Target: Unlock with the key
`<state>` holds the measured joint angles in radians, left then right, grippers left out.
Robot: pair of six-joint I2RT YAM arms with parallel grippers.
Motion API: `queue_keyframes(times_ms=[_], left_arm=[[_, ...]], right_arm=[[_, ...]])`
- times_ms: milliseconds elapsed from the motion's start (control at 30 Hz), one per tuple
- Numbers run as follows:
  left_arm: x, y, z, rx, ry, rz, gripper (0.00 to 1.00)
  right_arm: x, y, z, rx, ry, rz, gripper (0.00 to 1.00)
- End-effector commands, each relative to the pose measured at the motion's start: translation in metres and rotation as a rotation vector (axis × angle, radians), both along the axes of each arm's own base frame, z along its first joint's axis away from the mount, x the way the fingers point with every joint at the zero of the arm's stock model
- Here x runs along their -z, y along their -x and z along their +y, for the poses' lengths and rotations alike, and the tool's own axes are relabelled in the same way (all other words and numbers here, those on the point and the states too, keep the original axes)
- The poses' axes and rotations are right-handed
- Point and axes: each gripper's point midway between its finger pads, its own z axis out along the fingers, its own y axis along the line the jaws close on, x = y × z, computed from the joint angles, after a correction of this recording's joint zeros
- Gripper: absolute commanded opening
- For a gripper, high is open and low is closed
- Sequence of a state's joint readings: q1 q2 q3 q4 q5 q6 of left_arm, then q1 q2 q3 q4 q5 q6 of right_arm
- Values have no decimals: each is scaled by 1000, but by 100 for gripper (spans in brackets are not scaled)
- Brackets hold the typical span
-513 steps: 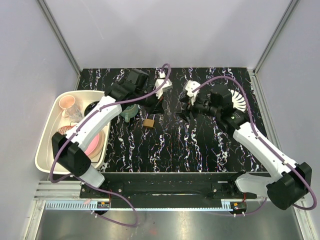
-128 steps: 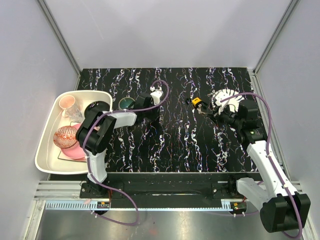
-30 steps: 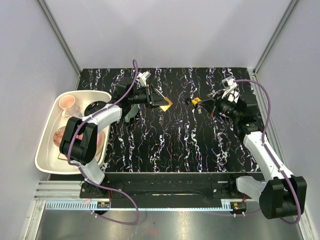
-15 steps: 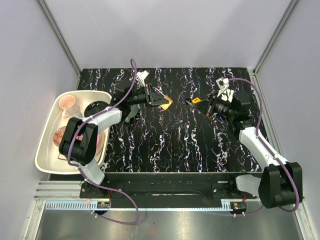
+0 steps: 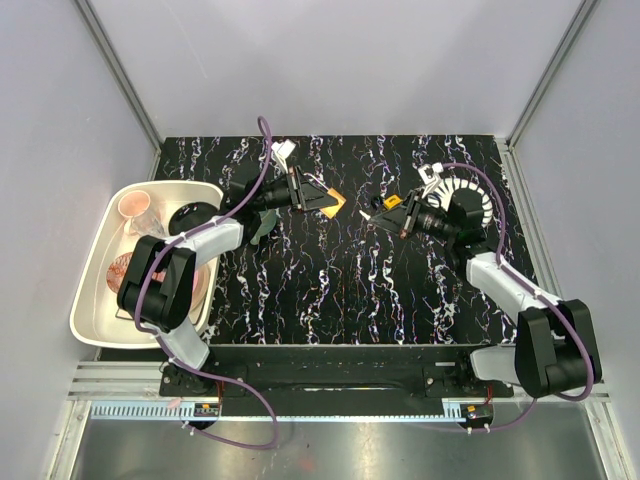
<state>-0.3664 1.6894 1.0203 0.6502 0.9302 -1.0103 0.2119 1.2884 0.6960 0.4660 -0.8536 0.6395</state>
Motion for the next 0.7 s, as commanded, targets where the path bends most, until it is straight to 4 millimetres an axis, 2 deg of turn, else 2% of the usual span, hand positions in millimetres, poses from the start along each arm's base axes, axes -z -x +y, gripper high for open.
queue_keyframes(times_ms=[0, 200, 367, 433, 667], left_arm=[[-48, 2, 5, -33, 85, -170, 0], [-56, -7, 5, -66, 125, -162, 0], [-68, -3, 6, -56, 151, -186, 0], [-70, -2, 7, -67, 148, -193, 0], [-70, 1, 8, -75, 148, -199, 0]], right_arm=[[-20, -6, 7, 4, -52, -59, 0], [-28, -10, 14, -39, -66, -59, 0], [-36, -9, 14, -33, -92, -81, 0], [-47, -4, 16, -38, -135, -114, 0], [-46, -2, 30, -71, -146, -90, 0]])
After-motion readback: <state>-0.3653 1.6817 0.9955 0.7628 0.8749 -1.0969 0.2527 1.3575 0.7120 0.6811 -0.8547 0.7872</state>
